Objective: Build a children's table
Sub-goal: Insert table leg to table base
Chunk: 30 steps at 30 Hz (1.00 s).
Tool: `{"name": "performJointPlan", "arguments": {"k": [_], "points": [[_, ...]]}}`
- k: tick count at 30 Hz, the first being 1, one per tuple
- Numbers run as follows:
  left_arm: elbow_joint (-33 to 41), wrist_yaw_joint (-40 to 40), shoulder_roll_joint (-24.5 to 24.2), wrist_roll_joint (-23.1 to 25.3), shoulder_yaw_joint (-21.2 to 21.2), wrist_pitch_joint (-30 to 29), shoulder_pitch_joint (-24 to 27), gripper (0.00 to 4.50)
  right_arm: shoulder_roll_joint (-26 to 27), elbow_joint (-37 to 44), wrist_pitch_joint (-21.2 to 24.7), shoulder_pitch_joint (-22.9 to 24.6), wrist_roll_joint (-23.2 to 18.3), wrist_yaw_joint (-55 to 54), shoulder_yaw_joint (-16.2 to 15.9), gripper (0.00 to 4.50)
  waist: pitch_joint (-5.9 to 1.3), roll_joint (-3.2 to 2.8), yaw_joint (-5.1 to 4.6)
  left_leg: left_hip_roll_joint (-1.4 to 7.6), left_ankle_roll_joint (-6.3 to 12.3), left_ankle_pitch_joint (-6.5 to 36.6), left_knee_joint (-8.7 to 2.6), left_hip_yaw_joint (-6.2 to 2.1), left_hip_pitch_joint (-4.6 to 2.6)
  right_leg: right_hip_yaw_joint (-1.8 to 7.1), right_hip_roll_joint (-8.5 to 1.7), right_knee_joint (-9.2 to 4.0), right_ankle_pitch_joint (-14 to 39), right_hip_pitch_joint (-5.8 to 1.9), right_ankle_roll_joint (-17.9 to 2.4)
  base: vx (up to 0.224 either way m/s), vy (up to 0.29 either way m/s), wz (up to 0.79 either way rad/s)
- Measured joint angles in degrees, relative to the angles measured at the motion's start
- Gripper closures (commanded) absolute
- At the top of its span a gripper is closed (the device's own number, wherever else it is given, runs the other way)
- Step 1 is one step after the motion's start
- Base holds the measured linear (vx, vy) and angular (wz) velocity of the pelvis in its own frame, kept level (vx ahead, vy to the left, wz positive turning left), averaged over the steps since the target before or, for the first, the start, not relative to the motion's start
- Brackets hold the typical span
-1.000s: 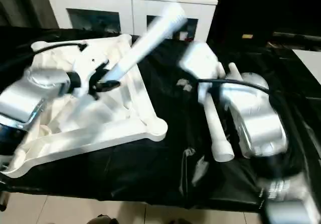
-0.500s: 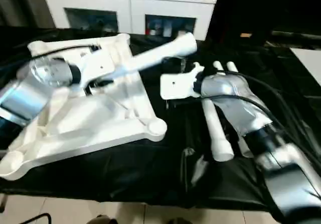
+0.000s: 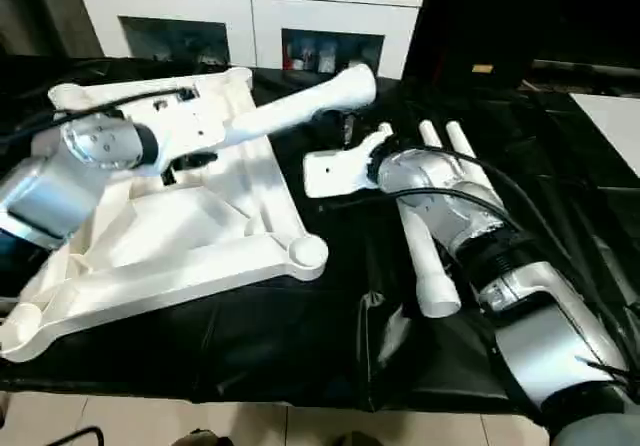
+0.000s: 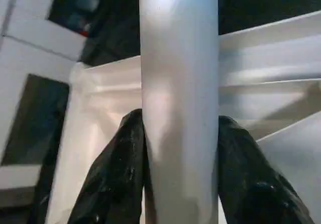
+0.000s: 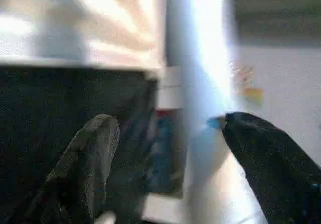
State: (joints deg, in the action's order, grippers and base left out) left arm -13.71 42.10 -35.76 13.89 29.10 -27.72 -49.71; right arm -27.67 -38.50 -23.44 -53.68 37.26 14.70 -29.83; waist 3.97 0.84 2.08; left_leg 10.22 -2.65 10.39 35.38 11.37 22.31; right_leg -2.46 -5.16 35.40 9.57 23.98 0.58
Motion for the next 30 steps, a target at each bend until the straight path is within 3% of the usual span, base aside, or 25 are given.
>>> {"name": "performJointPlan", "arguments": {"k": [7,18,20,23,24,30], "points": [[-2.16,-0.67,-0.01,2.27,0.46,2.11,0.41,2.84,-0.39,-2.34,-1.12,-2.17,1.25,-3.18,0.46,0.62,0.00,0.01,-0.03,0.01,0.00,0.00,0.07,-0.02,0.00,-0.01,0.00,0.05,0.00,-0.02,0.00,0.000,0.000,0.00],[3.89,0.95,-0.46,4.56,0.50,3.03,1.89,2.84,2.13,-13.76,-0.53,-4.19,5.81,-4.28,-3.32,0.62,0.01,0.00,-0.42,0.04,0.05,0.03,0.20,-0.02,0.06,-0.01,0.00,0.20,0.00,0.06,-0.01,0.000,0.000,0.00],[5.27,1.37,-0.58,4.78,0.50,2.82,1.96,2.84,2.50,-14.66,-0.36,-4.94,6.15,-4.48,-3.34,0.97,0.01,0.06,-0.34,0.06,0.04,0.03,0.21,-0.02,0.03,-0.02,0.00,0.23,0.00,0.05,-0.01,0.000,0.000,0.00],[6.13,1.54,-0.57,5.29,0.63,2.75,2.61,2.84,3.39,-16.98,-0.52,-5.57,6.23,-5.05,-3.35,1.11,0.01,0.06,-0.32,0.06,0.04,0.03,0.29,-0.02,0.01,0.00,0.00,0.30,0.00,0.03,-0.01,0.000,0.000,0.00],[6.13,1.54,-0.57,5.46,0.68,2.76,2.98,2.84,3.59,-17.54,-0.59,-5.57,6.24,-5.08,-3.38,1.37,0.01,0.06,-0.32,0.06,0.04,0.03,0.33,-0.02,0.03,0.01,0.00,0.33,0.00,0.04,-0.01,0.000,0.000,0.00],[6.36,2.39,-0.97,6.31,0.72,2.73,4.32,2.84,4.19,-20.31,-0.80,-5.66,6.22,-5.29,-3.82,1.81,0.03,0.08,-0.17,0.06,0.04,0.03,0.38,-0.04,0.05,0.01,-0.01,0.41,0.00,0.06,-0.01,0.000,0.000,0.00]]}}
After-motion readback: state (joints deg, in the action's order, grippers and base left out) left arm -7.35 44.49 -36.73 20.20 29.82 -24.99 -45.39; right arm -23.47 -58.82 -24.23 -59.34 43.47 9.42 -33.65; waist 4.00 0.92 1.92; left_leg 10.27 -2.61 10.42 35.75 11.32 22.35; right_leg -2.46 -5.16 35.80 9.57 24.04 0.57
